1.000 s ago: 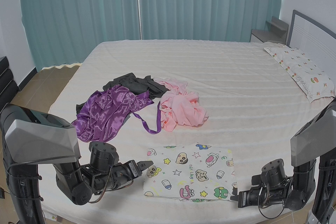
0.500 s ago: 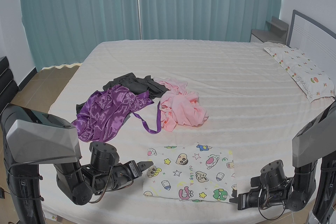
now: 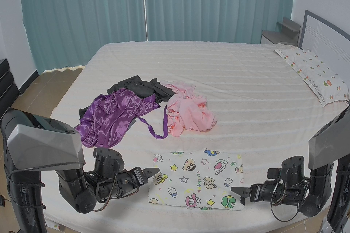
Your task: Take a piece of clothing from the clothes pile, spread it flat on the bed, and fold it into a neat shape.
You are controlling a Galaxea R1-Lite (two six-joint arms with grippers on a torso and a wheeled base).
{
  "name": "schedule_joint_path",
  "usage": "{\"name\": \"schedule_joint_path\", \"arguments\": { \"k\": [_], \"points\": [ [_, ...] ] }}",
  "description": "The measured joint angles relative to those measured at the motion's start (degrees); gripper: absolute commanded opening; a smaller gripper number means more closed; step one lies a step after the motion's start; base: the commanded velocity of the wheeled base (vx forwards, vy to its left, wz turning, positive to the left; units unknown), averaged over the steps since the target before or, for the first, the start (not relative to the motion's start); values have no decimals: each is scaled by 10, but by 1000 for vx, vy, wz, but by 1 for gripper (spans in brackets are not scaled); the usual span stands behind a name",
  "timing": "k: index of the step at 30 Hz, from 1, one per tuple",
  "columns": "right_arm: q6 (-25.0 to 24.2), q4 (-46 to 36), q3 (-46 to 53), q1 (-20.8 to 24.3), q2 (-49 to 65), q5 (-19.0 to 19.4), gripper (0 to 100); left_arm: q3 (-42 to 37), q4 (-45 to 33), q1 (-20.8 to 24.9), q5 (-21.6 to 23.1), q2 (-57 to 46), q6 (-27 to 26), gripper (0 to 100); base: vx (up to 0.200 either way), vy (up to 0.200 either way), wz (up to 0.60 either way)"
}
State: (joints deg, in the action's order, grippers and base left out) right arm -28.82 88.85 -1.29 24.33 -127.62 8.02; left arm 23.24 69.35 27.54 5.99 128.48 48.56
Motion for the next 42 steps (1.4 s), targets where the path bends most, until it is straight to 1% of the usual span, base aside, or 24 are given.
{"name": "schedule_joint_path", "arguments": {
  "k": [3,6,11,12,17,19,26,32,35,36,42],
  "points": [
    [-1,-1,-31,-10,-9,-2,100,0,0,0,0,0,0,100,0,0,0],
    [-2,-26,-89,-19,-24,-3,100,0,0,0,0,0,0,100,0,0,0],
    [-4,-107,-204,-30,-51,-4,100,1,0,-2,1,0,1,100,0,0,0],
    [-4,-133,-231,-33,-56,-4,0,1,0,-3,1,0,1,100,0,0,0],
    [-5,-231,-327,-45,-75,-5,0,2,0,-6,1,0,1,100,0,0,0],
    [-5,-249,-350,-48,-82,-5,0,2,1,-8,1,0,1,100,0,0,0],
    [-13,-250,-371,-66,-89,-9,0,3,1,-12,1,0,1,100,0,0,0],
    [-14,-252,-378,-78,-87,-43,0,3,1,-14,1,0,1,100,0,0,0],
    [-15,-252,-378,-80,-87,-52,0,2,1,-14,0,0,1,100,0,0,0],
    [-15,-252,-378,-81,-87,-52,100,2,1,-14,0,0,1,100,0,0,0],
    [-20,-249,-374,-79,-86,-53,100,3,3,-15,0,0,0,100,0,0,0]
  ]
}}
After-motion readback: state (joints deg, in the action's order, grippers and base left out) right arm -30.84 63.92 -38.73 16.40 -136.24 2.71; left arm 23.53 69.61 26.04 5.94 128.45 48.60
